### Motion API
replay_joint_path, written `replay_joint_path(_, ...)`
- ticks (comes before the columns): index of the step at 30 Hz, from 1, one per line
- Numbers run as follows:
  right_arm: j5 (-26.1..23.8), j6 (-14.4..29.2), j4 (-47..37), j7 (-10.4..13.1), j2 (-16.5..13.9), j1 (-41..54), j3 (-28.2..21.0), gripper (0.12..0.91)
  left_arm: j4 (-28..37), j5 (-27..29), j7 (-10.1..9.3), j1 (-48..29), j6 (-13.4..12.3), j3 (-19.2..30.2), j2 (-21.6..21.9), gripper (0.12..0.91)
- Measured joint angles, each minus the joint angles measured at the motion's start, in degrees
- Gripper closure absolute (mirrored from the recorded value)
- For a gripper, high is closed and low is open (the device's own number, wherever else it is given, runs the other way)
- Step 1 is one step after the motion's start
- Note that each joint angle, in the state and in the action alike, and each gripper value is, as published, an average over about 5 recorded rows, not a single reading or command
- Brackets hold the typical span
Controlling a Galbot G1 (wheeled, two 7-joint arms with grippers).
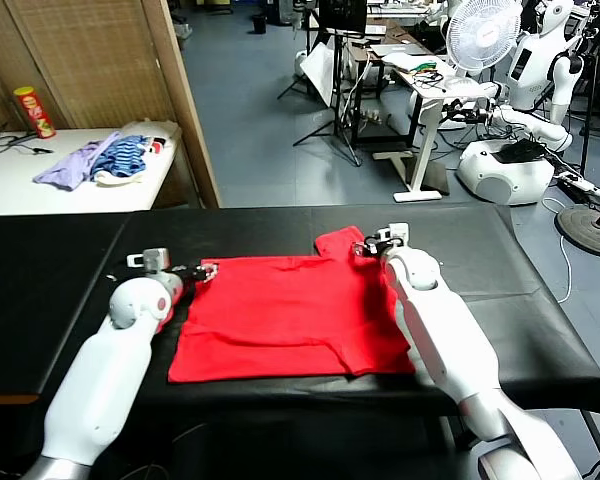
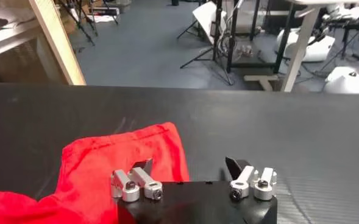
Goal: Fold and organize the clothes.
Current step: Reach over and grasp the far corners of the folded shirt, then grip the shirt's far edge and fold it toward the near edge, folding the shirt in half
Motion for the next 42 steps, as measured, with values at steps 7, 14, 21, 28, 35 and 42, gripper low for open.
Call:
replay_joint_path(7, 0.23, 2.97, 0.86, -0.32, 0.00, -0.99, 0.64, 0.898, 0.97, 0.90, 0.41, -0.35, -1.10, -0.27, -0.75, 0.863)
replay_joint_path(14, 2.75, 7.58, 8.70, -0.47, -2.40, -5.35, 1.90, 0.903, -1.97, 2.40, 0.07, 1.10, -2.24, -1.61, -0.23, 0.900)
replay_joint_path(21, 8.75, 5.04, 22.45, 0.16, -7.42, -13.50, 3.80, 0.903, -11.95, 1.52, -1.41, 6.24, -1.60, -3.29, 1.69, 0.902)
replay_joint_path(28, 12.03, -0.43, 33.63, 3.30, -12.83, -20.11, 5.55, 0.903, -24.34, -0.48, -2.79, 13.55, -0.80, -5.33, 4.48, 0.902)
replay_joint_path(35, 12.42, -4.08, 39.68, 5.36, -16.00, -24.85, 7.19, 0.903, -33.40, 4.65, -4.29, 22.19, -1.11, -8.89, 5.47, 0.902)
replay_joint_path(42, 12.31, -4.91, 44.28, 4.95, -17.79, -29.08, 7.89, 0.903, -37.80, 9.68, -4.02, 29.77, -0.76, -11.60, 5.02, 0.902)
